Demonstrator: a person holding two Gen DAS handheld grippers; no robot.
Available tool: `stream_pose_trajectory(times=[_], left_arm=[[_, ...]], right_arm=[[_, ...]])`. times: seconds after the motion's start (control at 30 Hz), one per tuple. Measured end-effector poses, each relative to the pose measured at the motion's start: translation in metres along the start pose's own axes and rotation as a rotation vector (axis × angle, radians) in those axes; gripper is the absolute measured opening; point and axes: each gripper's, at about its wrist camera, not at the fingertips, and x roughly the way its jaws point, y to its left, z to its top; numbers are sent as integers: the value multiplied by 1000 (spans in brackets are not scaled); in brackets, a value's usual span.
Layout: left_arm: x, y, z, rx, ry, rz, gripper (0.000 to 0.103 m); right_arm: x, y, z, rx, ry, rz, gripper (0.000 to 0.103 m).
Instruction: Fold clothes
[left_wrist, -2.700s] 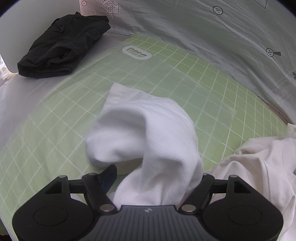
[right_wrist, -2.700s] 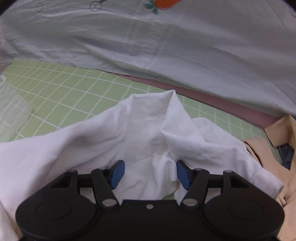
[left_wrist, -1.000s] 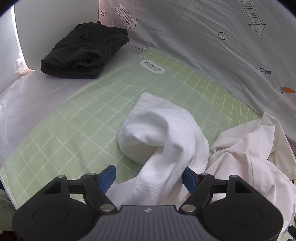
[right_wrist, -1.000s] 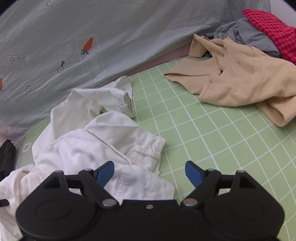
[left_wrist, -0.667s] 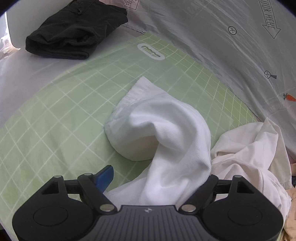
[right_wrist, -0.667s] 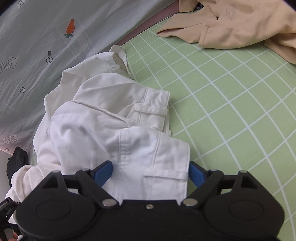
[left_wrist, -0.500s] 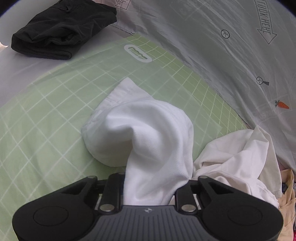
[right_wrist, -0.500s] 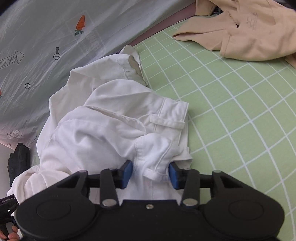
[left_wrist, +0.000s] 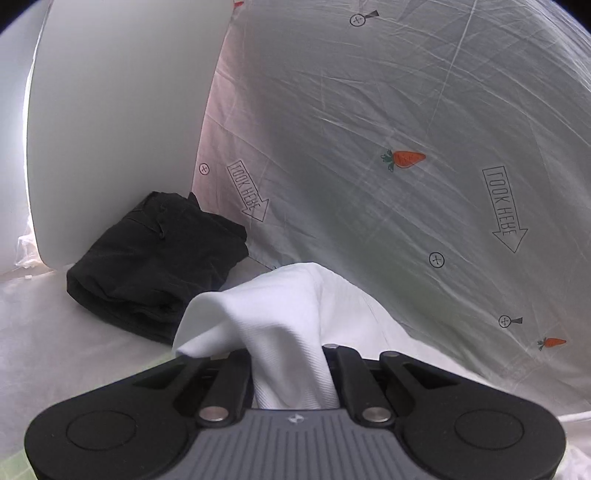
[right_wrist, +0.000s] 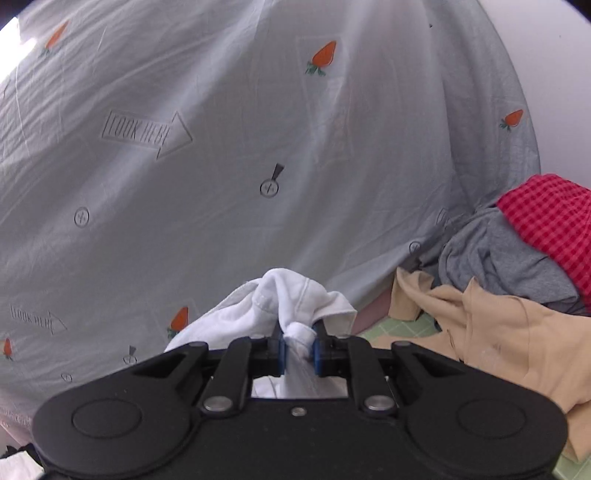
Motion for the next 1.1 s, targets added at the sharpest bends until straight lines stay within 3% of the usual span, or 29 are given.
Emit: stream_pose_trajectory(times=[0.07, 0.2, 0.3, 0.37, 0.5, 0.67, 0.83, 0.9, 1.0, 1.1], left_arm=[[-8, 12, -6, -19, -2, 18, 9], [5, 41, -52, -58, 200, 113, 14], [12, 58, -91, -75, 376, 205, 20], [7, 68, -105, -112, 413, 217, 24], [-7, 85, -104, -166, 395, 227, 39], [-15, 81, -95, -164, 366, 245, 50], [-26, 54, -91, -22, 329, 273, 58], [-41, 45, -85, 14, 258, 286, 73], [-56, 33, -75, 26, 201, 278, 77], [-60, 12, -79, 70, 195, 272, 78]], right_arm=[[-17, -14, -3, 21, -12, -6, 14], [-39, -36, -38, -79, 59, -105, 15], [-42, -62, -93, -136, 266, -246, 18], [-44, -81, -125, -134, 396, -326, 19], [-71, -100, -137, -58, 380, -361, 42], [-76, -99, -128, -31, 363, -335, 44], [-79, -87, -119, -64, 319, -295, 49], [-80, -89, -113, -83, 306, -303, 57], [-75, -100, -105, -133, 310, -330, 73], [-70, -112, -96, -182, 315, -357, 78]])
